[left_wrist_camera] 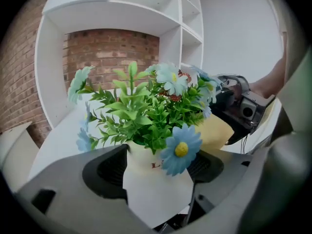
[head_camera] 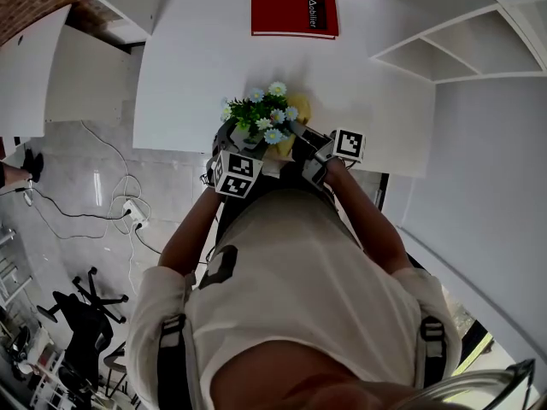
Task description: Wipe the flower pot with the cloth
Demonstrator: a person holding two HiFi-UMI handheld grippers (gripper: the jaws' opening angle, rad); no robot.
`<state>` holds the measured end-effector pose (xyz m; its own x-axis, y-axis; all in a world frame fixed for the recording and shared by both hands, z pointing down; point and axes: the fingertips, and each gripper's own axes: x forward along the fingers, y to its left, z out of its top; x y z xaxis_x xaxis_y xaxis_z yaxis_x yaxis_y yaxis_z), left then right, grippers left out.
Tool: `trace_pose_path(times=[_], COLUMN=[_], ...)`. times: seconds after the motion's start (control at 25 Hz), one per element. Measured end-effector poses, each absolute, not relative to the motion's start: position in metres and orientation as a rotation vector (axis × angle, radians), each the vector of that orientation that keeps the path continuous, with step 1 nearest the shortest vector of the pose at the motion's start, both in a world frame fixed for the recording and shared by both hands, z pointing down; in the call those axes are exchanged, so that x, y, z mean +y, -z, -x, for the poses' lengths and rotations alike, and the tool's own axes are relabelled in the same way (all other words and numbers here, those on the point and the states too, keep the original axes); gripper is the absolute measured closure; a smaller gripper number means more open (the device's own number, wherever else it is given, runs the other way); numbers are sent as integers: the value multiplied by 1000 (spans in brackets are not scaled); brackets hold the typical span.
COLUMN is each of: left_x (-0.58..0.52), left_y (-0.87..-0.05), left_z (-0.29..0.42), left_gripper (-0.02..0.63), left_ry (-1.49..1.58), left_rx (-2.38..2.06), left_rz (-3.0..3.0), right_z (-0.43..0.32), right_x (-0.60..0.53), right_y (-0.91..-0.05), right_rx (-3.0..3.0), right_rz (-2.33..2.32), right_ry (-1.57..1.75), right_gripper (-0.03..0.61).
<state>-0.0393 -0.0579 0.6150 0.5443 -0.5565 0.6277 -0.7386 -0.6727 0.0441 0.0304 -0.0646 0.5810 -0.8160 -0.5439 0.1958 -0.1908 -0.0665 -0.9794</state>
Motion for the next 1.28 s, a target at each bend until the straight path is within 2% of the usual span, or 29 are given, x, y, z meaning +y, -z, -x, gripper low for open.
trace_pose_path(times=[0.24, 0.6, 0.88, 1.0, 1.16, 1.28], left_x=[-61, -66, -70, -71, -77, -77], left_y=[-619, -620, -626, -626, -627, -628], left_z=[40, 42, 47, 45, 41, 42], left_gripper=[245, 245, 245, 245, 245, 245], left_ry=[-886, -883, -877, -851, -851, -849], left_rx=[-1097, -1133, -1096, -1098, -1105, -1104], left_rz=[-2486, -2470, -2407, -2397, -2397, -2394], right_z=[-31, -29, -56, -94, -138, -146], right_x=[-72, -50, -59, -82, -112, -115], right_y=[-584, -649, -638, -606, -561, -565], right_rx=[1866, 1914, 1994, 2131, 2562, 2922], right_rz=[669, 939, 1073, 1202, 1534, 1733], right_ry=[1902, 2074, 2109, 1972, 1607, 1340], right_gripper=[494, 494, 492, 491, 486, 482])
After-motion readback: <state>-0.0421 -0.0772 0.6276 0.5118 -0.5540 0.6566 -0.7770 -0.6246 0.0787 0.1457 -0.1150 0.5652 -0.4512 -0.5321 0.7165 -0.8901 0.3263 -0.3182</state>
